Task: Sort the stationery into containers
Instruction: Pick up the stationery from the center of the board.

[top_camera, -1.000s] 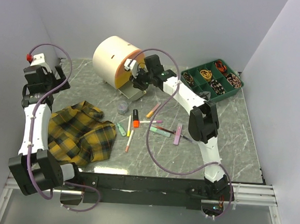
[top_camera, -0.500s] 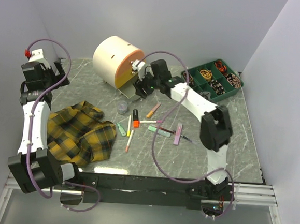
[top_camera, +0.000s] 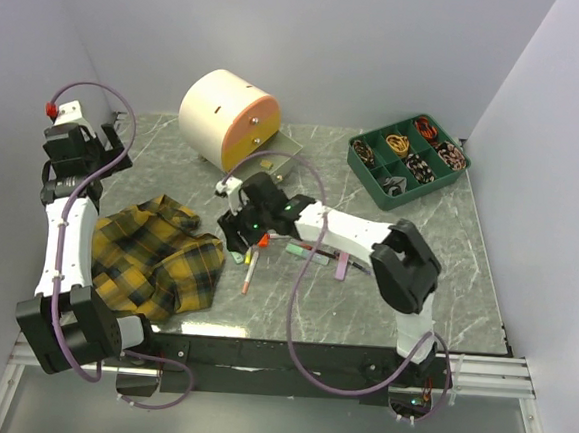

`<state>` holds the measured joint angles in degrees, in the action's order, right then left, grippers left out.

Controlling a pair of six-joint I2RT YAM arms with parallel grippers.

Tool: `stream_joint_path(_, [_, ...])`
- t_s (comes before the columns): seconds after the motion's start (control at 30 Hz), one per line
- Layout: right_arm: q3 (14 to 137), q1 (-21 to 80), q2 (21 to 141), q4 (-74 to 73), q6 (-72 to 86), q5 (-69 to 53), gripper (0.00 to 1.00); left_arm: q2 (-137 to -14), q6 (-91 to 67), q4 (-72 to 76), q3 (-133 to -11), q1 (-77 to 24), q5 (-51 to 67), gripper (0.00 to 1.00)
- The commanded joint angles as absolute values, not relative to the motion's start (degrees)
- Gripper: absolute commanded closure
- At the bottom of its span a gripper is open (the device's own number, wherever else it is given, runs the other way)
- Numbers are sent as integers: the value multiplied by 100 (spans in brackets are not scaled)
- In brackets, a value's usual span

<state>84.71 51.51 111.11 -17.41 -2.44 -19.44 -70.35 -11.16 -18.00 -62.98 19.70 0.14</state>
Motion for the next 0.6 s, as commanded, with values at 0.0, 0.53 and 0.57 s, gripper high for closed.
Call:
stream_joint_path(0.0, [8806,5387,11425,-1450,738,-985,37,-6917,-949,-1740,-6232,1995,-132,1])
stream_joint_path(0.53, [8763,5757,11997,-1398,958,-9,46,-6610,-563,-1608,-5941,1178,-817,0])
stream_joint_path(0.57, [8797,5774,12041,-1415,949,-9,46,-6601,-571,-1617,-5941,1169,-852,1])
